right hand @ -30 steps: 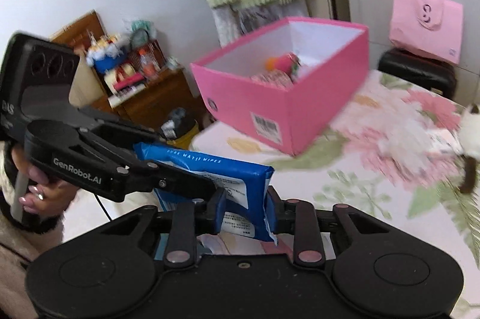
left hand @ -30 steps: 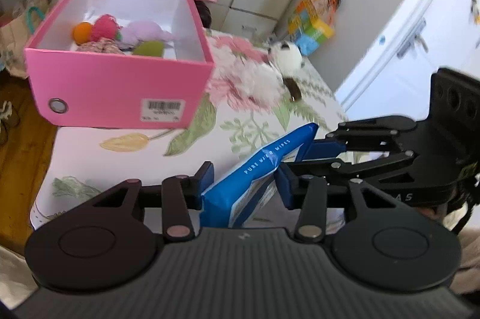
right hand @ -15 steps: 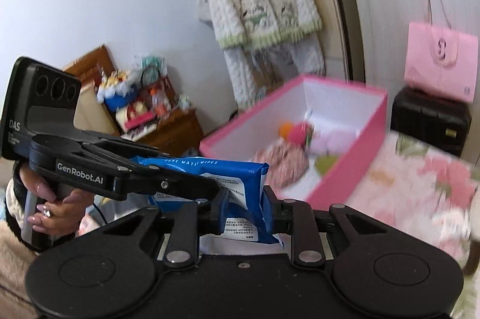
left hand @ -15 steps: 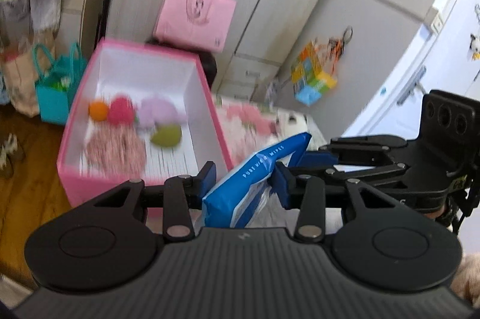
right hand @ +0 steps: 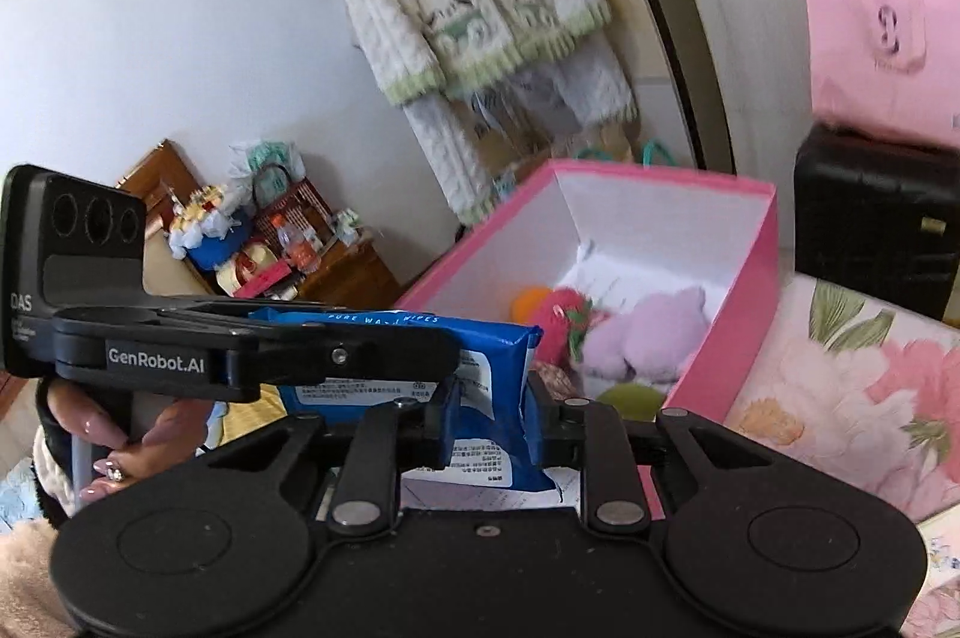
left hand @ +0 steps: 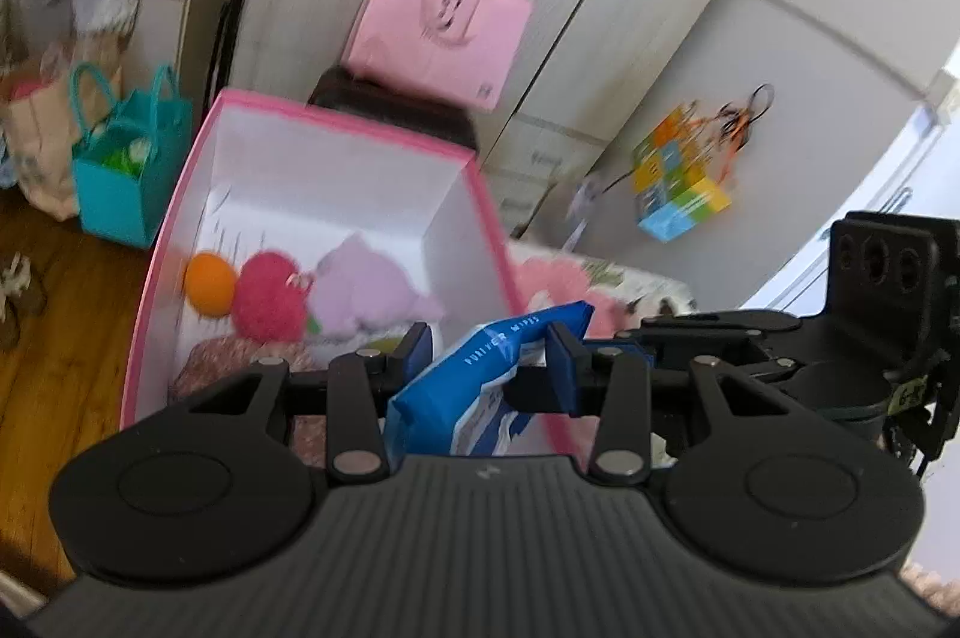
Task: Organize soft objects
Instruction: 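Open both tools to release the blue pack into the box, then move both open tools back toward the remaining items on the bed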
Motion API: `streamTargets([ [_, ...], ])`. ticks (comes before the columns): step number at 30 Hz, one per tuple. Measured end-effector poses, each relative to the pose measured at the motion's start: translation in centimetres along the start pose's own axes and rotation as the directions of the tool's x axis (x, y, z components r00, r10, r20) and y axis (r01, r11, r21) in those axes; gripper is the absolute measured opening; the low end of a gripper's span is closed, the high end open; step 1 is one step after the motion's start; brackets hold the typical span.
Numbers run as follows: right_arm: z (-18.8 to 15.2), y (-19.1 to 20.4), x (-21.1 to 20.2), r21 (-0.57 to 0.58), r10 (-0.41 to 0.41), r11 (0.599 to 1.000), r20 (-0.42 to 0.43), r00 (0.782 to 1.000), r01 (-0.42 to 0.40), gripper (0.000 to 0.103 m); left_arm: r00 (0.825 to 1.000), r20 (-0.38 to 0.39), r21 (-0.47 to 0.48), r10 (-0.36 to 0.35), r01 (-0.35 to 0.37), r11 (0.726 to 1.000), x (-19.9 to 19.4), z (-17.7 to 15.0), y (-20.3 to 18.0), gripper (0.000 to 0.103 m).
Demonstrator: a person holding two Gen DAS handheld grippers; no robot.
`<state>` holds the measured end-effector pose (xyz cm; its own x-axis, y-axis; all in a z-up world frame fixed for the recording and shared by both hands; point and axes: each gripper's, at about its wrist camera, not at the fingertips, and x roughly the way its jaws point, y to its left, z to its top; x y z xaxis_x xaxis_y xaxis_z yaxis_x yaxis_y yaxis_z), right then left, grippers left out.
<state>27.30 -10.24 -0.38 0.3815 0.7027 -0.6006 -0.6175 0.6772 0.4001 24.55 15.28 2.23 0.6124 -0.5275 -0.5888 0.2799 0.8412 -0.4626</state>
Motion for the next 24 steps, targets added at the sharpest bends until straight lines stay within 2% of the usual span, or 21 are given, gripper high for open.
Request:
streamTargets([
  [3, -0.2, -0.6, 1.3, 0.000, 0.011, 1.000, -0.042, 0.999, -0.011, 0.026, 0.999, -0.032, 0.007, 0.030, -0.030, 1.000, 0.9, -0.1, 0.8, 0.040],
  [5, -0.3, -0.8, 2.0, -0.019, -0.019, 1.000, -0.065, 0.998, 0.018, 0.026, 0.994, -0.015, 0.050, 0.104, -0.103, 0.993, 1.2, -0.4, 0.7, 0.040],
  [8, -0.5, -0.9, 2.4, -0.060, -0.069, 0.996, -0.071, 0.995, 0.065, 0.029, 0.980, 0.018, 0.127, 0.198, -0.199, 0.972, 1.5, -0.8, 0.1, 0.043],
  [9, -0.6, -0.7, 2.3, -0.094, -0.068, 0.994, -0.071, 0.995, 0.061, 0.029, 0.974, 0.028, 0.141, 0.225, -0.227, 0.964, 1.5, -0.9, -0.1, 0.049],
  [11, -0.9, 0.1, 1.5, -0.150, -0.086, 0.986, -0.052, 0.995, 0.078, 0.034, 0.963, 0.050, 0.195, 0.267, -0.271, 0.943, 1.2, -1.1, -0.5, 0.051],
  [14, -1.5, 1.3, -0.3, -0.218, -0.097, 0.972, -0.021, 0.995, 0.091, 0.036, 0.959, 0.065, 0.235, 0.274, -0.282, 0.930, 0.1, -1.4, -1.4, 0.056],
  [16, -1.7, 1.8, -1.5, -0.235, -0.105, 0.967, -0.008, 0.994, 0.100, 0.037, 0.960, 0.079, 0.249, 0.270, -0.281, 0.927, -1.0, -1.5, -2.1, 0.060],
  [19, -2.6, 2.2, -3.9, -0.251, -0.139, 0.958, 0.026, 0.990, 0.141, 0.040, 0.954, 0.124, 0.294, 0.274, -0.299, 0.908, -2.8, -2.3, -3.8, 0.063],
  [24, -4.3, 2.2, -8.2, -0.238, -0.168, 0.955, 0.056, 0.984, 0.176, 0.040, 0.966, 0.118, 0.343, 0.228, -0.255, 0.904, -5.1, -3.8, -6.6, 0.067],
])
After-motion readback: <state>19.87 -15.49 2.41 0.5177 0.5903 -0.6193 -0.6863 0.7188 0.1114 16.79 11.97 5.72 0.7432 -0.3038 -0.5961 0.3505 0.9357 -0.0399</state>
